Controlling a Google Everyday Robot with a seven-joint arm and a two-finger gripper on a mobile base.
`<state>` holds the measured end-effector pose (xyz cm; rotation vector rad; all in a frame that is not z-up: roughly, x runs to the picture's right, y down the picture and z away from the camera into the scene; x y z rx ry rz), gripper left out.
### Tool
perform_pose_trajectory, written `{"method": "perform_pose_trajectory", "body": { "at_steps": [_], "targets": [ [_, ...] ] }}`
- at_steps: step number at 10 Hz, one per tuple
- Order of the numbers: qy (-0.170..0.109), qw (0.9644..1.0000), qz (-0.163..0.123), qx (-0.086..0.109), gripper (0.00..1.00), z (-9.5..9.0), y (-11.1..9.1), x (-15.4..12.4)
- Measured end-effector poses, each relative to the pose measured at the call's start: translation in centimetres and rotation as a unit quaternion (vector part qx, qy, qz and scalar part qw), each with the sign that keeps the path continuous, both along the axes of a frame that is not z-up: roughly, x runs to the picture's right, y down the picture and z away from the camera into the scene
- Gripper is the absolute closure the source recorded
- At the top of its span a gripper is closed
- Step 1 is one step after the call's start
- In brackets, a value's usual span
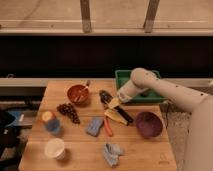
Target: Place brush in metal cup
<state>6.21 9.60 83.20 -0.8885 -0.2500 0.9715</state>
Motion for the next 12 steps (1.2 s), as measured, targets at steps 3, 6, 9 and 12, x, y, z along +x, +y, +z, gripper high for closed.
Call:
{"method": "perform_pose_trajectory", "body": {
  "at_steps": [3, 6, 9, 12],
  "targets": [
    [0.0, 1.0, 0.009, -0.002, 0.68, 0.2, 0.6, 0.1],
    [-0.007, 0.9999, 0.01, 0.001, 0.37, 0.7, 0.6, -0.4],
    [-0.01, 0.9999, 0.003, 0.004, 0.37, 0.7, 0.3, -0.9],
    [-0.007, 0.9999, -0.005, 0.007, 0.37, 0.4, -0.1, -0.9]
  ]
}}
